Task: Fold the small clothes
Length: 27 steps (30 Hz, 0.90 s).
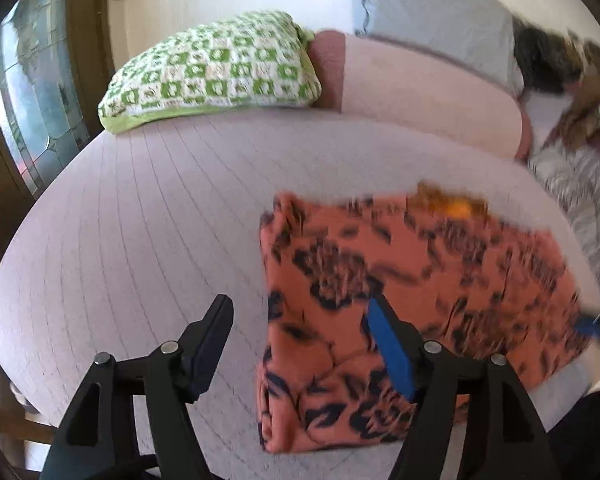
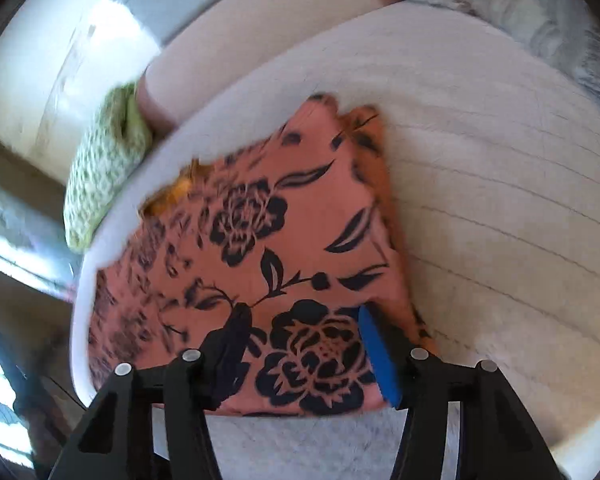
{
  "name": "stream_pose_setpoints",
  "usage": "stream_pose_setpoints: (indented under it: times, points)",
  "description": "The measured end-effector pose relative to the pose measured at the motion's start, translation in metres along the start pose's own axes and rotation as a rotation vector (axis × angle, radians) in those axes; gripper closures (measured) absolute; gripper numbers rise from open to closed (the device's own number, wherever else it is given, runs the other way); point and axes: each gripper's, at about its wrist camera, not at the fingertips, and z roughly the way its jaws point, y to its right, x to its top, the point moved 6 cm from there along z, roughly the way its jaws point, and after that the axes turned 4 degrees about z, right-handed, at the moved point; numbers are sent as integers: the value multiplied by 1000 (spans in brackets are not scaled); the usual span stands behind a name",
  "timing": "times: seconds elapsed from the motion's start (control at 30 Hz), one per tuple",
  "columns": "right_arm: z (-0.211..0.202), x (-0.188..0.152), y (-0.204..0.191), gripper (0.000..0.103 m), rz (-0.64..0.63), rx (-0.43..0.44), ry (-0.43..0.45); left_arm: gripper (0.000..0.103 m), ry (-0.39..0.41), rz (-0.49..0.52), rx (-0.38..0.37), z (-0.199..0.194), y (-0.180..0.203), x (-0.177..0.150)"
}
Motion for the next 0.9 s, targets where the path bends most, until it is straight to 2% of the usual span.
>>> stream_pose_setpoints:
  times: [0.07, 0.1, 0.13, 0.23, 0.3, 0.43, 0.57, 0.67, 0.7, 0.77, 0.8, 0.83, 0.9]
  points:
    - [-15, 0, -2, 40, -22, -39, 54, 32, -65, 28, 14, 21, 5, -18]
    - [-21, -3, 0, 40, 5, -34, 60, 32, -122, 31, 16, 35, 6, -30]
    - [-26, -7, 7, 39, 44, -19, 55, 32, -143, 23, 16, 41, 7, -37]
    - [-43, -25, 40, 38, 191, 21, 10, 32, -104, -19, -7, 35, 11, -36]
    - [-36, -37, 49, 38, 250, 29, -21, 32, -72, -12, -28, 29, 19, -29]
    - [-20, -30, 58, 38, 365, 95, -6, 31, -15, 2, -56, 24, 39, -14]
    - [-4, -27, 61, 35, 532, 161, -12, 27, -9, 18, -72, 35, 57, -15]
    - [-11, -30, 76, 35, 699, 223, 27, 27, -36, 61, -54, 48, 67, -25]
    - [-13, -28, 78, 35, 712, 229, 30, 27, -32, 77, -40, 51, 69, -27]
    - [-9, -25, 76, 46, 691, 219, 29, 26, -20, 99, -23, 53, 71, -27]
    - [-6, -23, 74, 87, 668, 209, 19, 26, -21, 102, -22, 52, 71, -27]
    - [-3, -21, 68, 93, 617, 197, 0, 26, -24, 99, -26, 52, 71, -26]
    - [-15, -16, 53, 93, 483, 121, 45, 26, -28, 92, -40, 51, 70, -27]
